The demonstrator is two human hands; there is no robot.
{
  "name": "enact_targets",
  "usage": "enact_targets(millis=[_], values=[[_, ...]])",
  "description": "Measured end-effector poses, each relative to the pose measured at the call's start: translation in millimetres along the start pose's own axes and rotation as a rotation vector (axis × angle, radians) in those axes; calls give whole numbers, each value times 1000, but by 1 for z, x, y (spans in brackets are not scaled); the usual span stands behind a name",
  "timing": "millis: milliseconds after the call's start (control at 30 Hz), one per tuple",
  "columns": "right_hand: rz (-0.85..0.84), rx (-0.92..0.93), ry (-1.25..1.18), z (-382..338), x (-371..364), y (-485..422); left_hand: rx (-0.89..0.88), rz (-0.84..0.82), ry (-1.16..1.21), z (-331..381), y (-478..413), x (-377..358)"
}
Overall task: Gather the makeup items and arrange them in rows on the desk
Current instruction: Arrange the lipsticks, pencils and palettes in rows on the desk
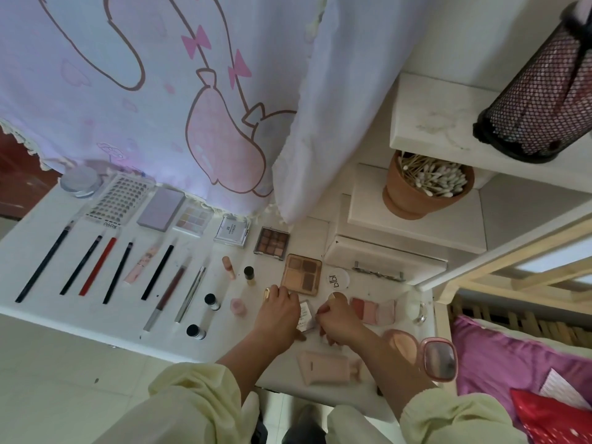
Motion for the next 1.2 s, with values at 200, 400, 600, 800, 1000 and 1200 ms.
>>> enact_targets(millis=[200, 400, 600, 800, 1000, 1200], values=[[-51, 37, -46, 2, -4, -5, -33, 22, -11, 2, 3, 4], [-87, 100, -88, 8, 1, -4, -79, 58, 95, 1, 11, -2], [-12, 241, 163, 10, 14, 7, -123, 84, 380, -9, 28, 4], [117, 385, 190, 0, 35, 40, -166, 263, 896, -12, 51, 24], [311, 551, 120, -14, 52, 67, -128, 272, 1469, -8, 65, 52], [458, 687, 141, -15, 49, 82, -356, -89, 2196, 5, 81, 68]])
Point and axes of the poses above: each hand's wrist, its own y-axis away from the middle knuckle, its own x-axis out of the back of the hand, z = x × y, the point moved 2 cm from there along -y, towards the middle knuckle, and after that the axes turned 15 degrees about -z, right-handed, at the moved point
